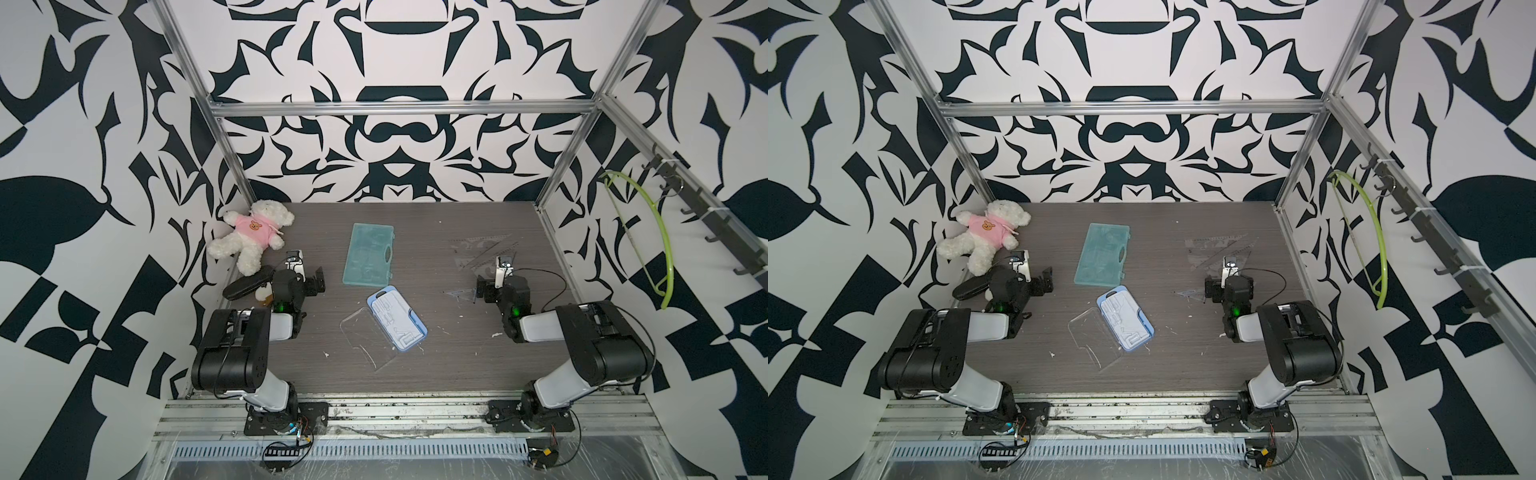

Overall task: Open the ruler set and take out the ruler
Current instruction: Reset both arms

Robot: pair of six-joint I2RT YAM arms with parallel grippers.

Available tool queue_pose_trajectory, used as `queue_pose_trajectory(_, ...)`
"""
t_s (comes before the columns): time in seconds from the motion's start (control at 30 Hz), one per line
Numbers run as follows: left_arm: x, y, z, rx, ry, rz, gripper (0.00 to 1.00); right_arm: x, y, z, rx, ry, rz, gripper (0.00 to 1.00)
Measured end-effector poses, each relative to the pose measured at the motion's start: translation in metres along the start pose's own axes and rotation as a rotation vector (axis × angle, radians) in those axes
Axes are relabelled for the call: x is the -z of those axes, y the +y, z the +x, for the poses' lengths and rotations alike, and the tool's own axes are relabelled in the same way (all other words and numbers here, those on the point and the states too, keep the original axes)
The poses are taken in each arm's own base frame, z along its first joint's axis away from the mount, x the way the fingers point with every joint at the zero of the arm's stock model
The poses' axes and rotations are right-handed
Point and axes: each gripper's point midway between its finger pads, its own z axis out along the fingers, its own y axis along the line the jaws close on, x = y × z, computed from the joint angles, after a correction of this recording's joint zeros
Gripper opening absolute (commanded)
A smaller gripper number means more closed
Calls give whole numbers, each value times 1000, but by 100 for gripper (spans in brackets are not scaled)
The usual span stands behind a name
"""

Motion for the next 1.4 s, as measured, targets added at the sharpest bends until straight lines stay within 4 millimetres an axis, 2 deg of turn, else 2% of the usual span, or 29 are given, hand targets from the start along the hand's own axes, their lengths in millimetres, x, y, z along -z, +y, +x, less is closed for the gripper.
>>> queue_pose_trajectory(0.23,0,0,0,0,0,-1,99,0,-1,0,0,0,4,100)
queue_pose_trajectory(0.37,0,0,0,0,0,0,99,10,-14,-4,-28,65,73,100)
queue_pose_trajectory(0.43,0,0,0,0,0,0,99,16,-25,-24,-94,142,142,100)
queue_pose_trajectory(0.53,0,0,0,0,0,0,99,30,-40,-86,-238,200,245,100)
queue_pose_trajectory(0.57,0,0,0,0,0,0,99,36,-43,-102,-274,190,261,100)
queue_pose_trajectory(0.6,0,0,0,0,0,0,99,44,-44,-110,-302,186,268,100)
queue_pose_trajectory(0.67,0,0,0,0,0,0,99,60,-44,-101,-312,212,272,100)
queue_pose_trajectory(0.77,0,0,0,0,0,0,99,73,-49,-66,-264,252,299,100)
queue_pose_trajectory(0.9,0,0,0,0,0,0,99,69,-56,-17,-115,258,321,100)
queue_pose_trajectory(1.0,0,0,0,0,0,0,99,63,-55,8,-36,241,309,100)
queue_pose_trajectory(1.1,0,0,0,0,0,0,99,54,-48,13,2,176,264,100)
queue_pose_trajectory(1.23,0,0,0,0,0,0,99,39,-40,5,22,107,230,100)
queue_pose_trajectory(1.4,0,0,0,0,0,0,99,18,-25,4,59,127,158,100)
